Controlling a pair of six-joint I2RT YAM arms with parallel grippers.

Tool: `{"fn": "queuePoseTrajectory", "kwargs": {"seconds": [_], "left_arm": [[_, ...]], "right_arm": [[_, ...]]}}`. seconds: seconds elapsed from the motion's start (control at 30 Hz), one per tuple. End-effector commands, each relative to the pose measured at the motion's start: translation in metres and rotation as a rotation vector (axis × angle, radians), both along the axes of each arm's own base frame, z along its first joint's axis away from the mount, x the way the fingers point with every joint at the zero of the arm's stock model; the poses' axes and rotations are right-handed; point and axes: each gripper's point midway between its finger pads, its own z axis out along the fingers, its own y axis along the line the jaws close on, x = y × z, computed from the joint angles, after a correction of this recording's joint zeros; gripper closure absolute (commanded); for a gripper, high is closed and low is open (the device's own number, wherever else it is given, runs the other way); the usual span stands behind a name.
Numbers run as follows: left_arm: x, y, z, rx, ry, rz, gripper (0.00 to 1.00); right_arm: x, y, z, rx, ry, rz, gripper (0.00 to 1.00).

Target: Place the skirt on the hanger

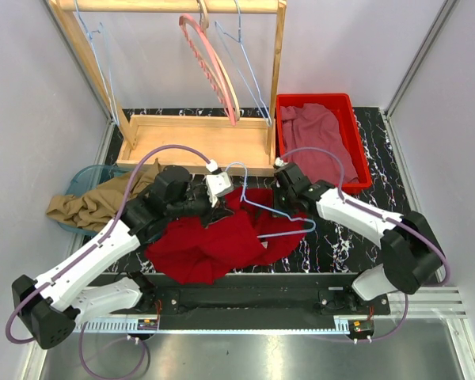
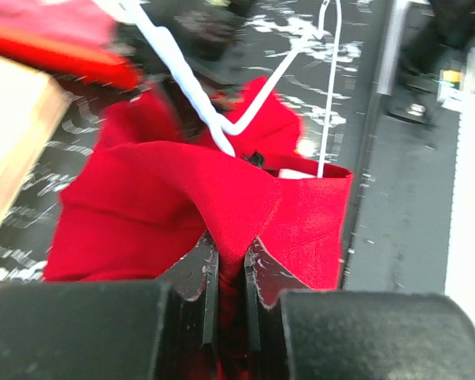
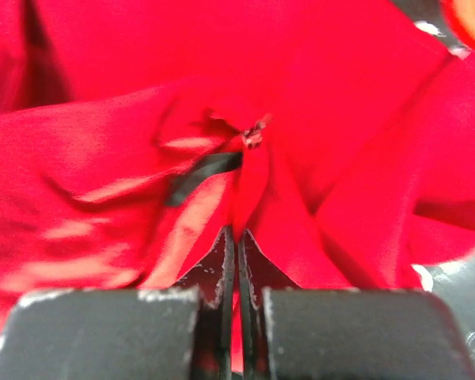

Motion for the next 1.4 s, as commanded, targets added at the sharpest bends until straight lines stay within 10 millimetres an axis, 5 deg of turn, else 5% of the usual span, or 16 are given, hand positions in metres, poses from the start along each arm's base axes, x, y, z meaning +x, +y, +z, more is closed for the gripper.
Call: {"fn": "queuePoseTrajectory", "kwargs": {"seconds": [0.0, 0.73, 1.1, 1.37], "left_arm": [[0.032, 0.012, 0.042, -0.069, -0.145, 0.199, 1.0], [0.054, 0.038, 0.051, -0.053, -0.27, 0.436, 1.0], [0.067, 0.045, 0.055, -0.072, -0.304, 0.54, 1.0], [0.051, 0.029, 0.054, -0.086, -0.295, 0.443, 1.0]], "right_arm": [[-0.004, -0.036, -0.008, -0.091, -0.032, -0.109, 1.0], [-0.019, -0.133, 0.08, -0.06, -0.211, -0.453, 1.0], [-0.022, -0.126, 0.131, 0.115, -0.294, -0.487, 1.0], [0.017, -0.126, 0.142, 0.013, -0.32, -0.502, 1.0]]}}
